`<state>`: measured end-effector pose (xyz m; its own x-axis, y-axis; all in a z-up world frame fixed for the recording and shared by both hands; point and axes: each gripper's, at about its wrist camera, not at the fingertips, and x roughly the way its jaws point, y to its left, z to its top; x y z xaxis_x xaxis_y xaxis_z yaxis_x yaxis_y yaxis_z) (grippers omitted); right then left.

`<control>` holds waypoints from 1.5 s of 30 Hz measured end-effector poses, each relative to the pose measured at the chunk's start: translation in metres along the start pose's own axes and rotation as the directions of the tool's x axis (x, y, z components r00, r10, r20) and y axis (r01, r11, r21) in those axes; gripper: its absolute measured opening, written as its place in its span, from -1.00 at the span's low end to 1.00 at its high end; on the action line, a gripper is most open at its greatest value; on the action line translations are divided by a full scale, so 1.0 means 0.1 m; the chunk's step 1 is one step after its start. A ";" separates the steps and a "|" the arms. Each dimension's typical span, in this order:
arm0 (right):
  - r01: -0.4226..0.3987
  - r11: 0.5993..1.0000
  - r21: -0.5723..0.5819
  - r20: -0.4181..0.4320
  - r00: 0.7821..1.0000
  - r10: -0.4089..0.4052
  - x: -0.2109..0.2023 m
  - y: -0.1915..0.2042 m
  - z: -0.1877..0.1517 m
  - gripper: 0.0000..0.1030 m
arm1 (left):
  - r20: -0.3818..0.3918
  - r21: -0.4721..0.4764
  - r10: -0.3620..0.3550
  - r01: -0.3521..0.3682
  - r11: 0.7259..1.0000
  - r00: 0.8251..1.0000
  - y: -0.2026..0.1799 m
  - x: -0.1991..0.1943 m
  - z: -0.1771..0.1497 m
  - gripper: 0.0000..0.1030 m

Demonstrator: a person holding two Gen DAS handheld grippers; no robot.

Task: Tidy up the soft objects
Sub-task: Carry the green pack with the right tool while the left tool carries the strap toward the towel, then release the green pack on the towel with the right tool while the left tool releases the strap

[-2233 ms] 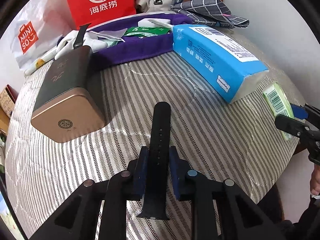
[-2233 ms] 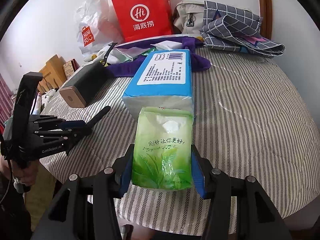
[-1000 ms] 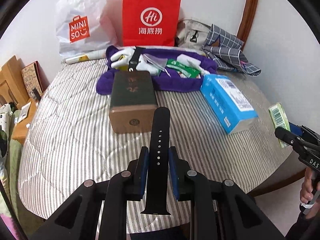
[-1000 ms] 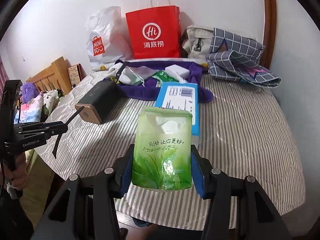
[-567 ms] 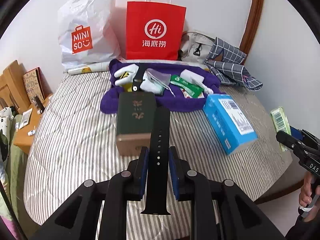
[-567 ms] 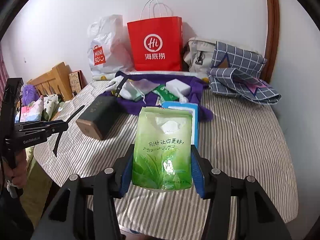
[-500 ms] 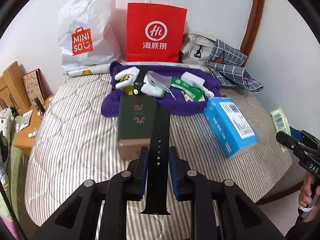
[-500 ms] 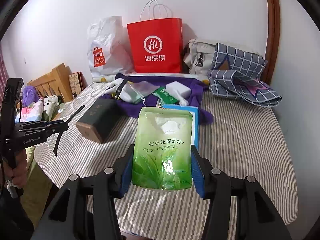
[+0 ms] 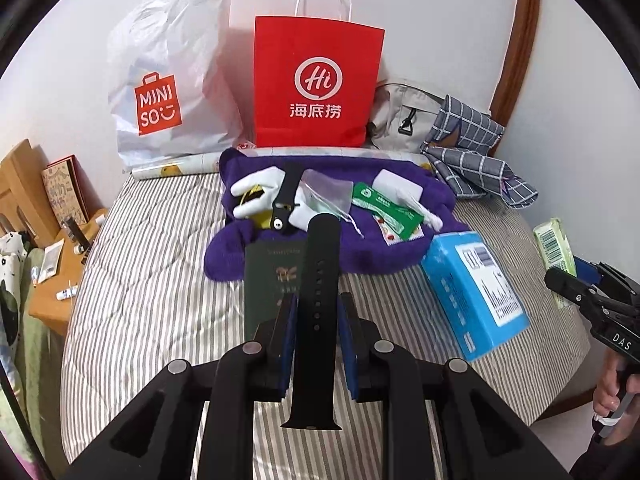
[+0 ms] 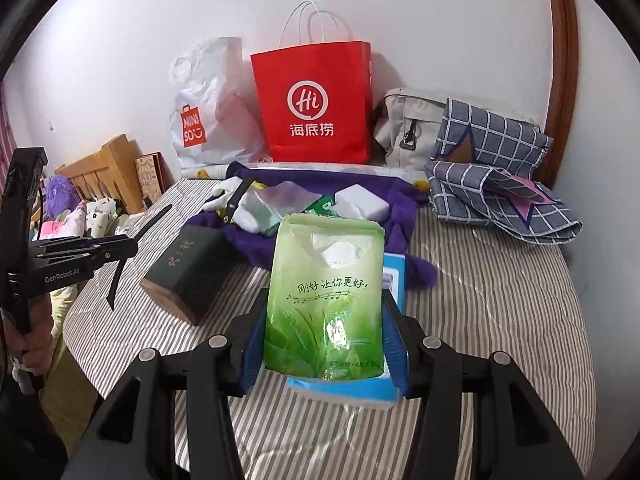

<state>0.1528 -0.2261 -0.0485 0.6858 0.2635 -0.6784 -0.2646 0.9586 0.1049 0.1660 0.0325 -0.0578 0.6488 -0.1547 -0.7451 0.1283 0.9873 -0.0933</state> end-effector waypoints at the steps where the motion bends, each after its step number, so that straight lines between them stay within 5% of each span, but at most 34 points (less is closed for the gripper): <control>1: 0.001 1.000 0.003 0.001 1.000 -0.001 0.03 -0.01 0.03 -0.02 | 0.000 -0.001 0.000 0.000 1.000 1.000 0.01 0.02 0.02 -0.61; 27: -0.029 0.999 0.023 0.006 1.000 0.029 0.64 -0.18 0.56 -0.02 | 0.031 -0.024 0.006 -0.005 1.000 0.999 0.15 0.46 0.73 -0.61; 45: -0.113 0.993 0.031 -0.089 0.989 0.116 1.59 -0.26 0.93 -0.02 | -0.030 -0.065 -0.066 0.064 0.996 0.997 0.07 1.23 1.14 -0.61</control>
<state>0.3318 -0.1986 -0.0915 0.5871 0.3621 -0.7240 -0.3193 0.9254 0.2040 0.3324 0.0161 -0.0748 0.6160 -0.2187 -0.7568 0.1208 0.9756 -0.1836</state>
